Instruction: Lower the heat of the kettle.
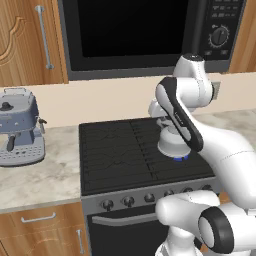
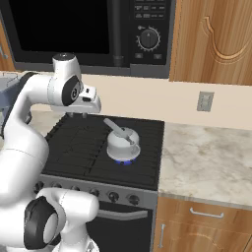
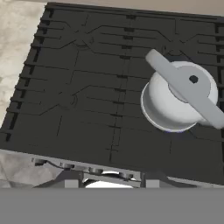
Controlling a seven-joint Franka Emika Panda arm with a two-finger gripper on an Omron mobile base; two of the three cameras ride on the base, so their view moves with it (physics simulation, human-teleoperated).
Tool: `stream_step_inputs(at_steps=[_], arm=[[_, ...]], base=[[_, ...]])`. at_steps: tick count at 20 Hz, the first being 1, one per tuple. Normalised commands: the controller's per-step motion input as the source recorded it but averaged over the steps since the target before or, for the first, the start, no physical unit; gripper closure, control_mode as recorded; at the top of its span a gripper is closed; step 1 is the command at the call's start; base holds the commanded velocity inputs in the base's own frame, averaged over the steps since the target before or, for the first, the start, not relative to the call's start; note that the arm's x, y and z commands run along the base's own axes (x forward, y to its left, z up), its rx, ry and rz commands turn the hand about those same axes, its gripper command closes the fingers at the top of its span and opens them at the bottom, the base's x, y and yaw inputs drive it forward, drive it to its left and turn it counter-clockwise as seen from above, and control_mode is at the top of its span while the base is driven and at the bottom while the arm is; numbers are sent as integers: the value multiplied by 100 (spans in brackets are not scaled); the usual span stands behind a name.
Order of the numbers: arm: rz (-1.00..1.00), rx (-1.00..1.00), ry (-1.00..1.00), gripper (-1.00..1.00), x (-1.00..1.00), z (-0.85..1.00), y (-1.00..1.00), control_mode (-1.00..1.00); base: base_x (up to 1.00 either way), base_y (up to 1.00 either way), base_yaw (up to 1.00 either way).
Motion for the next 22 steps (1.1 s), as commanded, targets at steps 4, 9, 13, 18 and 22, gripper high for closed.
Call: stream_step_inputs(at_steps=[4,9,13,18,22], arm=[[-2,0,0,-100,-11,0,-6,-100],[-9,4,-3,-100,-25,-16,-37,-100],[-14,10,0,-100,-38,-31,-63,-100],[-17,13,0,-100,-47,-41,-66,-100],[-21,17,0,-100,-52,-52,-62,-100]], base=[[0,0,0],[0,0,0],[0,0,0],[0,0,0],[0,0,0]])
